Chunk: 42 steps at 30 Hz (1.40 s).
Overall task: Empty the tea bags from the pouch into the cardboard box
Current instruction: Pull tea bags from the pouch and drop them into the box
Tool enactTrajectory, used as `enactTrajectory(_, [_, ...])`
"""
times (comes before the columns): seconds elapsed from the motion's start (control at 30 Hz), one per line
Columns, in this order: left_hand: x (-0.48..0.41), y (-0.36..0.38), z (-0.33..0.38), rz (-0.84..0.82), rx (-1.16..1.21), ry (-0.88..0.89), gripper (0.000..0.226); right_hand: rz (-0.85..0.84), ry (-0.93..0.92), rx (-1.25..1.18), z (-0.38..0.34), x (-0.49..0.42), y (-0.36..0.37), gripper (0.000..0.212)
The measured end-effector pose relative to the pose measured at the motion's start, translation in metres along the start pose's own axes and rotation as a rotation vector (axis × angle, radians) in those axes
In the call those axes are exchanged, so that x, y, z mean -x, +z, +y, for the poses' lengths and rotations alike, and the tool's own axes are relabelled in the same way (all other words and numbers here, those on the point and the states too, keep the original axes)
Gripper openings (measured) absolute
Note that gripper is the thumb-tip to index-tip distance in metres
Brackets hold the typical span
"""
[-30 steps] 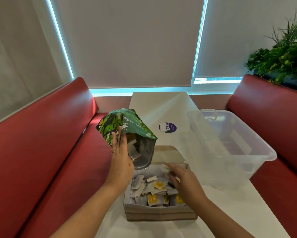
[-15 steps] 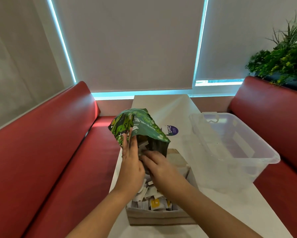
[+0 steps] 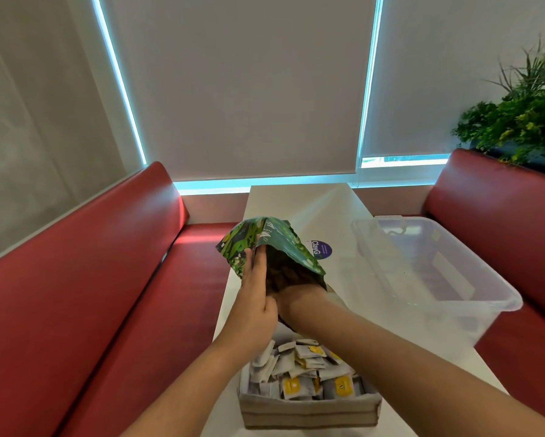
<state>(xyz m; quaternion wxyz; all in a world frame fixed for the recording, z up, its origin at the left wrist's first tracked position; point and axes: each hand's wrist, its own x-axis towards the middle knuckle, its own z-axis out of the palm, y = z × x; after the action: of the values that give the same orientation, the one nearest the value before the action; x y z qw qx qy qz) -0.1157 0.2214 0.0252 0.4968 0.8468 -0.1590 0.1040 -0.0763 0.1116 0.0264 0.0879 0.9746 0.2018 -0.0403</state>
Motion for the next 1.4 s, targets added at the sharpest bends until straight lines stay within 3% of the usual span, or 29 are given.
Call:
enactTrajectory(0.17, [-0.001,-0.003,0.003,-0.013,0.055,-0.005,0.084,0.032,0.027,-0.108,0.000,-0.003,-0.009,0.054])
enactTrajectory(0.37, [-0.003,-0.002,0.002,-0.013,0.075,-0.009,0.082,0.139,0.001,-0.221,0.002,-0.007,-0.002,0.053])
enactTrajectory(0.43, [-0.004,0.000,-0.002,-0.006,0.060,-0.004,0.083,0.167,-0.003,-0.268,0.004,0.000,-0.004,0.044])
enactTrajectory(0.5, [-0.004,0.002,-0.005,0.007,0.027,0.004,0.084,0.207,-0.044,-0.254,0.007,0.007,-0.006,0.031])
enactTrajectory(0.7, [-0.002,0.007,-0.010,0.055,-0.061,0.030,0.085,0.335,-0.100,-0.068,0.009,0.018,0.001,0.027])
enactTrajectory(0.87, [-0.006,0.009,-0.022,0.079,-0.130,0.010,0.085,0.515,-0.116,-0.116,0.020,0.044,0.023,0.043])
enactTrajectory(1.23, [-0.014,0.011,-0.042,0.138,-0.199,-0.027,0.084,0.592,-0.161,-0.243,0.032,0.078,0.071,0.050])
enactTrajectory(1.4, [-0.014,0.004,-0.048,0.155,-0.209,-0.046,0.085,0.515,-0.148,-0.194,0.042,0.081,0.101,0.057])
